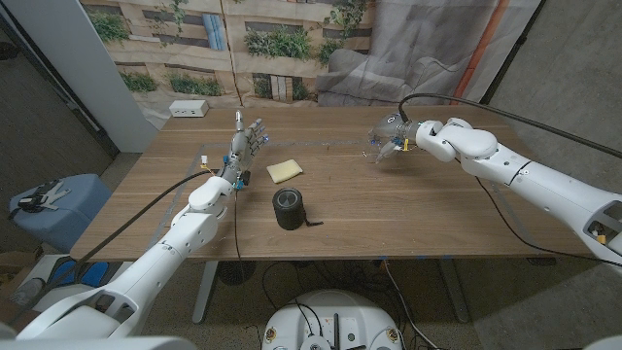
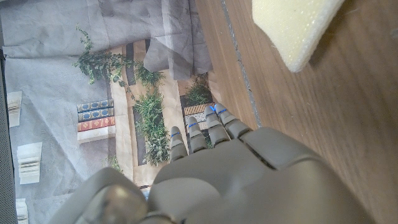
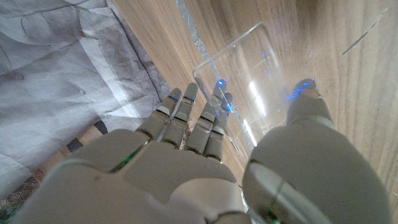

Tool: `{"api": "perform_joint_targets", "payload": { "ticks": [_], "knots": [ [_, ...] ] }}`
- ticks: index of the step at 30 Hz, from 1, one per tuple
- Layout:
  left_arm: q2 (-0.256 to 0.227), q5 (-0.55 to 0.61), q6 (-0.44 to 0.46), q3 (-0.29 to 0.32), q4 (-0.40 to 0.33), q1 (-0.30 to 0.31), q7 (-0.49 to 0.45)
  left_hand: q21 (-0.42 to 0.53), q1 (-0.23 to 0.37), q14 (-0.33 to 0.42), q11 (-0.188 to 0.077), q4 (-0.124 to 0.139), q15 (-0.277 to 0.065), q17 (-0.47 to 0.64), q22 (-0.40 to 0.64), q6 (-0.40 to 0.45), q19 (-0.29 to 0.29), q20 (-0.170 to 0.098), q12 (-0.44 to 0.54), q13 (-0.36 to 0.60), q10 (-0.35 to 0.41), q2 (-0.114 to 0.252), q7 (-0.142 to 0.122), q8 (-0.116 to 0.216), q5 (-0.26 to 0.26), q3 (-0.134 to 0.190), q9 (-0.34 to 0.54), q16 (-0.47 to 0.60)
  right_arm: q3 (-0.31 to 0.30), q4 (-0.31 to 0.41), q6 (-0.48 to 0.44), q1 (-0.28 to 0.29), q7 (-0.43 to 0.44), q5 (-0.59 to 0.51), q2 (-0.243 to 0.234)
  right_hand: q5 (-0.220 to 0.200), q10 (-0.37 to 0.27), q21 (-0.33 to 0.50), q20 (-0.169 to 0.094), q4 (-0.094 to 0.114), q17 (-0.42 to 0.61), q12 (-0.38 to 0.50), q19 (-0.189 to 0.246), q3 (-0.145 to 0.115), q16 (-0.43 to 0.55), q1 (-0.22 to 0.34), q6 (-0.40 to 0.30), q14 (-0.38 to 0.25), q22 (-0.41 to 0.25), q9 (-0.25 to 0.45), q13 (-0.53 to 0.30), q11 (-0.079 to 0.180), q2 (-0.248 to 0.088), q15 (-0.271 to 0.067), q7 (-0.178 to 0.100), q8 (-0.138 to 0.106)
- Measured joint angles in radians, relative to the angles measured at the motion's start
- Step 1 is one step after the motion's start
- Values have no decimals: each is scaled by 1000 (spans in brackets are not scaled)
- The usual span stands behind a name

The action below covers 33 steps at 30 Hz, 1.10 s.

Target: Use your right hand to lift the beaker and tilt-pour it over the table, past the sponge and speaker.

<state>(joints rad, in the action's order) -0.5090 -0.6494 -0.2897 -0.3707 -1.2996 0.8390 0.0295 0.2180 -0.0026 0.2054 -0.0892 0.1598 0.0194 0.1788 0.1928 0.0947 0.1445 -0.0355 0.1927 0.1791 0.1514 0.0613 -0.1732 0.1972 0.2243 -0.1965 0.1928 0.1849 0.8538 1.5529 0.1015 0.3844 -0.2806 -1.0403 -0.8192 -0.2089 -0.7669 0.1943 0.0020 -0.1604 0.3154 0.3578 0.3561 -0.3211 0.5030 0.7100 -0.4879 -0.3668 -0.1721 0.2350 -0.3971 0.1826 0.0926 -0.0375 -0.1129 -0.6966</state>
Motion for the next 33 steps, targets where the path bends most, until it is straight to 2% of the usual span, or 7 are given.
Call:
{"api": "perform_joint_targets", "payload": {
  "ticks": [23, 33],
  "knots": [
    [0, 0, 0, 0, 0, 0, 0, 0, 0, 0, 0, 0, 0, 0, 0, 0, 0, 0, 0, 0, 0, 0, 0, 0, 0, 0, 0, 0, 23, -17, -9, -11, 5, -48, 17, 0, -13, 0, 0, 3, 0, 1, 0, 6, 0, 0, -6, -5, 0, 9, -9, 2, 0, -6, 6, -14],
    [0, 0, 0, 0, 0, 0, 0, 0, 0, 0, 0, 0, 0, 0, 0, 0, 0, 0, 0, 0, 0, 0, 0, 0, 0, 0, 0, 0, 0, -18, -26, 16, 33, 12, 21, 0, -14, 0, 0, 3, 0, 1, 0, 6, 0, 0, -6, -5, 0, 14, -13, 3, 0, -6, 6, -18]
  ]
}}
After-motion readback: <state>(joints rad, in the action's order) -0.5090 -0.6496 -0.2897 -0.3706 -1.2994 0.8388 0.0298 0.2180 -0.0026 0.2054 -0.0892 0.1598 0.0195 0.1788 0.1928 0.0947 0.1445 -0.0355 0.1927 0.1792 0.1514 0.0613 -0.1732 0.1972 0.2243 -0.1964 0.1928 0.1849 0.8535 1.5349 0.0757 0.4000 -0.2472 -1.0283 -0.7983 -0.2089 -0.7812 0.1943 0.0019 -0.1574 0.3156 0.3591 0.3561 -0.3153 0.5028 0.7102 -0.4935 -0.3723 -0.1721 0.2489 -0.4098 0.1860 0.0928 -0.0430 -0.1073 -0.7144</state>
